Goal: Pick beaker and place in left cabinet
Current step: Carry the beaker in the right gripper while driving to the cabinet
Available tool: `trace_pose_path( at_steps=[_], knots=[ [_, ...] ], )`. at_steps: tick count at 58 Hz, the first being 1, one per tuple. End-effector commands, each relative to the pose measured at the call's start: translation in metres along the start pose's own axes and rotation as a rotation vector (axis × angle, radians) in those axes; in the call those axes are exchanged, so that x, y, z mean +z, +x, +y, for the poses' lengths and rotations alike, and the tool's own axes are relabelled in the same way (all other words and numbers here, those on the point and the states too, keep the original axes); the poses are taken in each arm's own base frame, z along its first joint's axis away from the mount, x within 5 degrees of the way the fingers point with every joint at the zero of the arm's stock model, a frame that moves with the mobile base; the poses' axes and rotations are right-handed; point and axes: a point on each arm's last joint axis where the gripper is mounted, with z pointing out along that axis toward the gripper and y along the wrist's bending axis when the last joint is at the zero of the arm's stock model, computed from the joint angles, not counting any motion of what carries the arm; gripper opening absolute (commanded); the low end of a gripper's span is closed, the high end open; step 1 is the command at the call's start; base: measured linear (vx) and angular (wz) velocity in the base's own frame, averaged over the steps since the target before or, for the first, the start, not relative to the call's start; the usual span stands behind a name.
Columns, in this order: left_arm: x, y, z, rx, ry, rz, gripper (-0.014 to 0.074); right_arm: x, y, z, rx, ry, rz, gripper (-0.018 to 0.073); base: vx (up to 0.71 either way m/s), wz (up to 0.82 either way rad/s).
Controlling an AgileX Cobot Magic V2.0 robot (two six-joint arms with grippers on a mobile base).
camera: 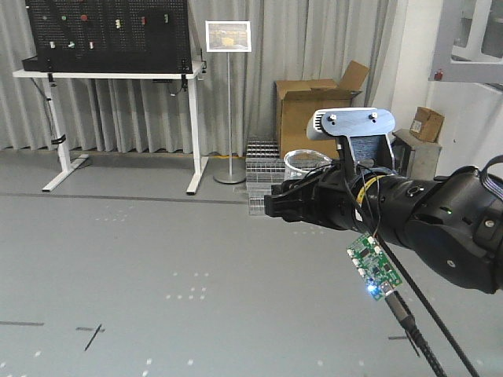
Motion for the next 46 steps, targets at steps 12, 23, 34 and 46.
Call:
trace_pose_path(
  at_steps=[12, 23, 34, 46],
  knots=[
    [-0.0013, -0.0031, 0.0004, -0.01, -0.007, -0.086, 0.0001, -0.0198, -0.0289, 0.0022, -0.01, -0.035, -0.146, -0.0008, 0.77, -0.06],
    [-0.0013, -0.0031, 0.0004, -0.01, -0.007, -0.086, 0.0001, -0.0198, -0.0289, 0.0022, -0.01, -0.035, -0.146, -0.0008, 0.76, -0.08],
    [-0.0013, -0.0031, 0.0004, -0.01, -0.007, -0.086, 0.0001, -0.0198, -0.0289, 0.0022, -0.01, -0.035, -0.146, -0.0008, 0.74, -0.07],
    [-0.0013, -0.0031, 0.0004, -0.01, -0.007, -0.086, 0.0001, -0.0198, -0.0289, 0.0022, -0.01, -0.035, -0.146, -0.0008, 0.72, -0.06]
  ],
)
